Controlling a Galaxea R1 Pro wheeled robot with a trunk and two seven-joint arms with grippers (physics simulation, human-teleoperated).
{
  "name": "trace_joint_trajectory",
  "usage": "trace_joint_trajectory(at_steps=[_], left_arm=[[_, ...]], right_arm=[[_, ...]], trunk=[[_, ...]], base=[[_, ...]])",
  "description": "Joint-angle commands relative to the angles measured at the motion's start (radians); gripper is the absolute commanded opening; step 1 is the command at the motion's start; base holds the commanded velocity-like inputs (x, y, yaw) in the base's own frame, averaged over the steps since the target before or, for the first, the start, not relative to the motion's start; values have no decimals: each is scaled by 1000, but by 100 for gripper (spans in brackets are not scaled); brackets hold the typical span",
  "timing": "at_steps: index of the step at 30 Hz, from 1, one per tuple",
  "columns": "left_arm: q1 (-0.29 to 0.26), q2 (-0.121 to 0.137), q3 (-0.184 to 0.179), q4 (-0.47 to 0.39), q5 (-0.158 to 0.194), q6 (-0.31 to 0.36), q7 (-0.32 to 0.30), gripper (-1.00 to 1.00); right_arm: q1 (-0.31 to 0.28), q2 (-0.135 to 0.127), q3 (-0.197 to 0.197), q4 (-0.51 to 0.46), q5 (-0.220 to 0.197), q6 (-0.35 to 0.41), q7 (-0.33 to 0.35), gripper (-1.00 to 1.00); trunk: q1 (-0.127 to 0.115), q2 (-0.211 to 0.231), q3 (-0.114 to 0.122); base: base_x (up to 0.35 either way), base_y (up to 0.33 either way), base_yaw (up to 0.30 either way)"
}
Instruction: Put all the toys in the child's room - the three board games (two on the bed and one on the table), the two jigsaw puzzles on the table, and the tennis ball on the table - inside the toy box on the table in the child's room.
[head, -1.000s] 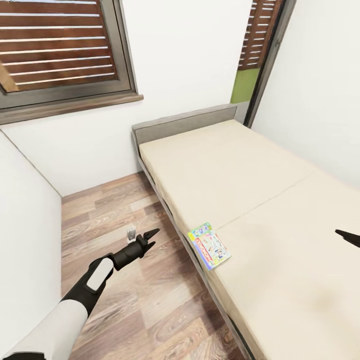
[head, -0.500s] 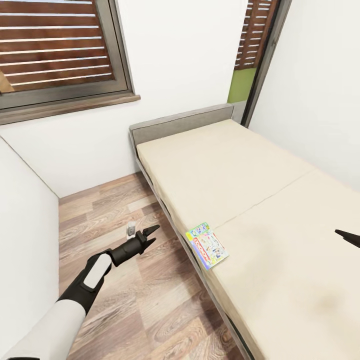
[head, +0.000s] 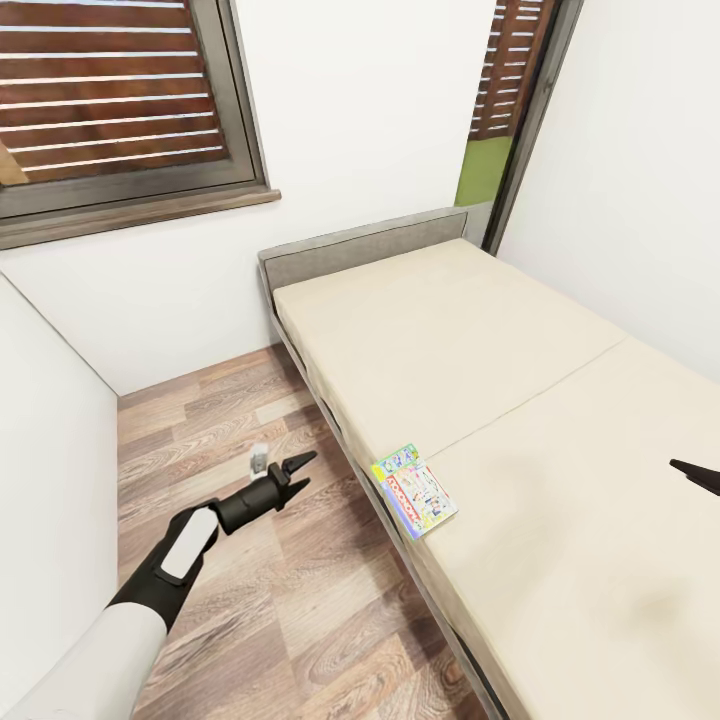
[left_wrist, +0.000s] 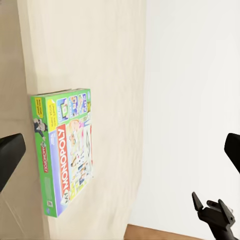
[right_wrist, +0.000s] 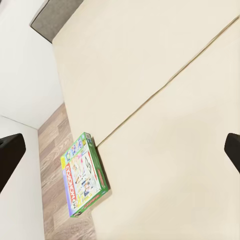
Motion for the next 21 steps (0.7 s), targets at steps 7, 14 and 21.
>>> trace_joint_trajectory(at_steps=[7,14,21], left_arm=[[9,9,3,-6,7,27,-4,100],[12,11,1,-8,6,32,-3,100],[14,5,-3,-6,-4,23,5,100]], right_arm=[[-1,0,-1,0,5,10,7,100],[-1,0,-1,-3,5,10,9,100],[10,0,-2,-28,6,10,11,100]], trunk=[[0,0,-1],[0,0,-1],[0,0,-1]], base=[[0,0,-1],[0,0,0],[0,0,0]])
